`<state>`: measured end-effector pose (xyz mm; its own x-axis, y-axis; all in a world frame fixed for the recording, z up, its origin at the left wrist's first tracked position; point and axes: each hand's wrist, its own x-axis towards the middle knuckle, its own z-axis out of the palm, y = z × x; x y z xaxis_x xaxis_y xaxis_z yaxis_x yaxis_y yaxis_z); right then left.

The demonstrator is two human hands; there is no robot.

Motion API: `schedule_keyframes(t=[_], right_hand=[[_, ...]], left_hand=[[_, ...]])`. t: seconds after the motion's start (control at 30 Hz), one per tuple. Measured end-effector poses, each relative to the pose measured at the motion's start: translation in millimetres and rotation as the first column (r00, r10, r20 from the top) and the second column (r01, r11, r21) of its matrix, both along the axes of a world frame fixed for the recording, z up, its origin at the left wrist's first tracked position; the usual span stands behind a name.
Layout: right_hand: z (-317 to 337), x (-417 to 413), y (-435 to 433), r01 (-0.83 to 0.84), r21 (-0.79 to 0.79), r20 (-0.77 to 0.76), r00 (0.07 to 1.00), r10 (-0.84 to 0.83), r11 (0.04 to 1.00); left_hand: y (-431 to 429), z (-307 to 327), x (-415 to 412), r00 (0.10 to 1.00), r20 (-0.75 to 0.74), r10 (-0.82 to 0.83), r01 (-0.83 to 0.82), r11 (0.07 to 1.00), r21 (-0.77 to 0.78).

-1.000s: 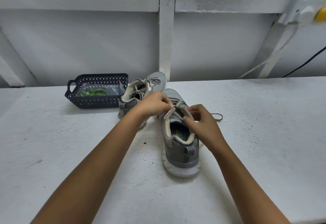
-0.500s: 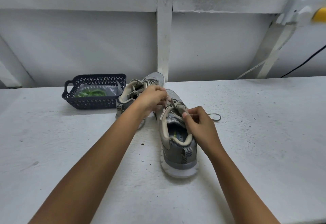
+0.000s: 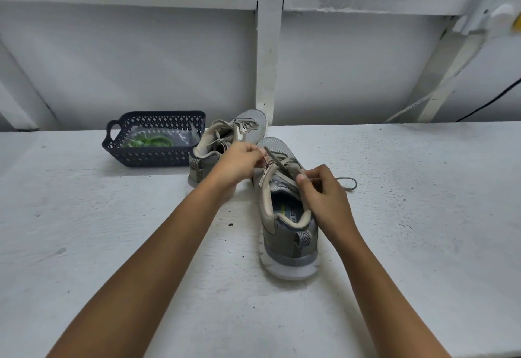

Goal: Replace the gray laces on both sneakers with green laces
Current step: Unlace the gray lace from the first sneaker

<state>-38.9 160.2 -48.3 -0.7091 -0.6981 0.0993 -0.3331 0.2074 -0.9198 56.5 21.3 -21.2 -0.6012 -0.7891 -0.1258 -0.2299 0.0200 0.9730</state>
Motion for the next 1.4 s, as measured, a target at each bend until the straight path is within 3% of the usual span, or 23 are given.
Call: schedule_keyframes(t=[0.2, 0.27, 0.43, 0.53, 0.67, 0.8, 1.03, 1.2, 1.33, 1.4], right_hand=[[-1, 1, 0, 0.001, -0.006, 0.028, 1.000, -0.001, 1.000], [0, 1, 0, 0.001, -0.009, 0.030, 1.000, 0.000, 1.000], [1, 2, 0, 0.002, -0.008, 0.034, 0.999, -0.002, 1.000], [2, 2, 0, 0.005, -0.002, 0.037, 0.999, -0.005, 1.000], [3, 2, 2, 0.007, 0.012, 0.033, 0.999, -0.007, 1.000], [6, 3, 3, 0.024, 0.051, -0.007, 1.000, -0.024, 0.998], [8, 3, 4, 0.032, 0.078, -0.028, 0.999, -0.030, 0.996], [9, 4, 3, 0.036, 0.074, -0.021, 0.999, -0.035, 0.997], [10, 4, 4, 0.038, 0.085, -0.022, 0.999, -0.036, 0.996], [10, 4, 4, 0.039, 0.083, -0.021, 0.999, -0.037, 0.996]], left_hand=[[-1, 11, -1, 0.990, -0.103, 0.096, -0.059, 0.947, 0.314], [0, 5, 1, 0.993, -0.079, 0.092, -0.066, 0.957, 0.282], [7, -10, 12, 0.997, 0.015, -0.073, 0.073, 0.997, 0.024], [5, -12, 13, 1.000, -0.015, -0.003, 0.002, 0.999, -0.047], [4, 1, 14, 0.996, -0.069, 0.064, -0.062, 0.998, 0.032], [-2, 19, 15, 0.955, -0.221, 0.197, -0.132, 0.951, 0.281], [6, -6, 11, 0.998, 0.044, -0.047, 0.042, 0.992, 0.123], [8, -9, 10, 0.995, -0.061, 0.081, -0.082, 0.997, -0.010], [-1, 12, 15, 0.898, -0.293, 0.327, -0.287, 0.942, 0.172], [-1, 15, 17, 0.899, -0.291, 0.329, -0.284, 0.941, 0.186]])
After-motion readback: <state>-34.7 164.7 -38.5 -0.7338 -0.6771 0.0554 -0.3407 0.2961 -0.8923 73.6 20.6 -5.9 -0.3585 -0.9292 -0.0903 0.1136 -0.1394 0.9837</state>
